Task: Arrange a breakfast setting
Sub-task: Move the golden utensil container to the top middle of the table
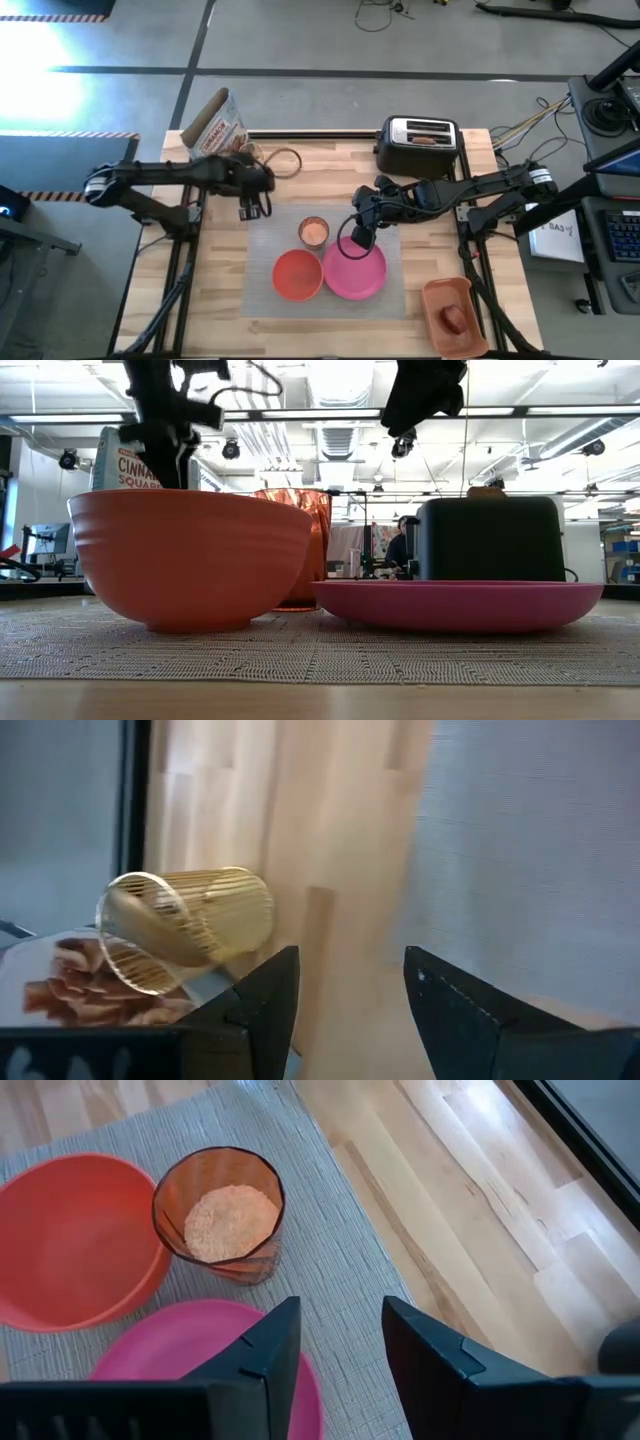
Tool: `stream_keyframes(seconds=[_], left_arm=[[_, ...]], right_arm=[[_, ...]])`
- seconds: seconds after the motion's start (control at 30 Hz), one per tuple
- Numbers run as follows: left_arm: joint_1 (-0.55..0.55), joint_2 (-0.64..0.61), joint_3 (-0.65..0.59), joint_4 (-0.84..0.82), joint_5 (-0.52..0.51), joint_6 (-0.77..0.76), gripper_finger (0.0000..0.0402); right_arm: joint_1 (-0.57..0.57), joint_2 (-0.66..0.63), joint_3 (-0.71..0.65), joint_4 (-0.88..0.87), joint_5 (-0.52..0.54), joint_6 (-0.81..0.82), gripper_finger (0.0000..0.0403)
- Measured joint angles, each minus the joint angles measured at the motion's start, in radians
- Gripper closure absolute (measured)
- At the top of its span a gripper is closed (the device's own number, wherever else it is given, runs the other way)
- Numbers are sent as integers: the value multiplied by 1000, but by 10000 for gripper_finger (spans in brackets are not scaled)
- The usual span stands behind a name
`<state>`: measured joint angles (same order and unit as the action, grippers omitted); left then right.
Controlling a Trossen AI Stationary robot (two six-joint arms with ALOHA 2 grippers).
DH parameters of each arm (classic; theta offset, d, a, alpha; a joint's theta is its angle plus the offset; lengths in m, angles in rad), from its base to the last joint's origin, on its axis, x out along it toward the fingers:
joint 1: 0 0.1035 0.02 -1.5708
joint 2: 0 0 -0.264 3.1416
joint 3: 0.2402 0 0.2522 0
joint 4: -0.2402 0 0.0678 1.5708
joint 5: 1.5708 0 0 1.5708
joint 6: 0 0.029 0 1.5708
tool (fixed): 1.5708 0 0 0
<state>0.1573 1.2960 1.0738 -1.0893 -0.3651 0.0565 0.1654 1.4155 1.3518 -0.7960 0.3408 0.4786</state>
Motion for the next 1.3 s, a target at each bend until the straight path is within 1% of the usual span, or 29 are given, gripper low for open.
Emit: stream_keyframes(seconds=[0.1,0.2,0.3,0.43,0.6,0.7,1.0,1.3], left_arm=[[113,-33,-69,96,29,87,235],[217,-34,-107,157,65,151,235],[286,-15,-112,193,74,187,235],[348,19,-113,221,76,201,235],[377,58,-113,228,75,200,235],[378,75,-110,230,48,199,235],[387,79,-79,253,14,188,235],[426,123,-79,268,34,167,235]], right_arm=[[0,0,0,1,0,0,275],[0,0,0,1,0,0,278],[0,0,0,1,0,0,276],[0,0,0,2,0,0,271],[0,0,0,1,0,0,274],[0,0,0,2,0,0,277],[0,0,0,1,0,0,275],[0,0,0,1,0,0,273]])
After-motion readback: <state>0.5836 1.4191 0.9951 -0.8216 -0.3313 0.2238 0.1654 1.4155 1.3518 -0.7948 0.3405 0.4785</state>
